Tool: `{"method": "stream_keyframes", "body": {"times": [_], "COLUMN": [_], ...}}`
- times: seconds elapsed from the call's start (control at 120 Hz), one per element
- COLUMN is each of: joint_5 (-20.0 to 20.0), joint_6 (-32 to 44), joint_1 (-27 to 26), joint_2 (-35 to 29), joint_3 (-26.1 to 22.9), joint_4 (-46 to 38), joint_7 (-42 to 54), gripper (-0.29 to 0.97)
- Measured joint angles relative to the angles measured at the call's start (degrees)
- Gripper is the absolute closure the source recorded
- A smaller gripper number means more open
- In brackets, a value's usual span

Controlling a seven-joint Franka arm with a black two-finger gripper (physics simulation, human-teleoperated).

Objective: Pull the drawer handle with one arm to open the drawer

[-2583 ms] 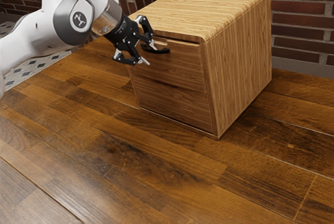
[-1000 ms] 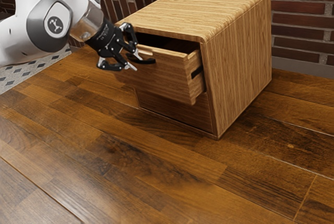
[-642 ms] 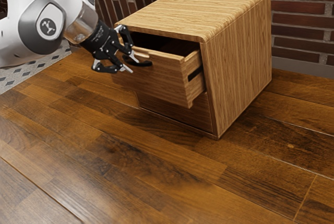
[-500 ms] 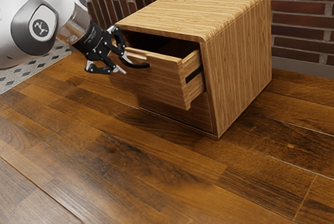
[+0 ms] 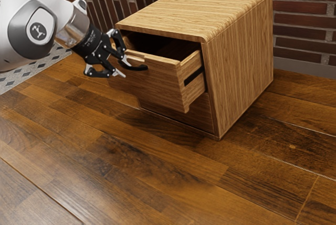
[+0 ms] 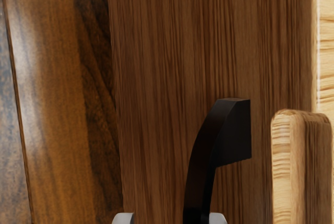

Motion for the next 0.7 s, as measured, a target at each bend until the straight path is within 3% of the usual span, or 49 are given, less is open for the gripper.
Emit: {"method": "stream_keyframes", "body": {"times": [0.7], "joint_5": [0.0], "joint_6": [0.0], "joint_1": [0.1], "joint_2": [-4.3], "joint_3": [0.0], "joint_4": [-4.7], "joint_7": [-0.1], "gripper": [0.60]}}
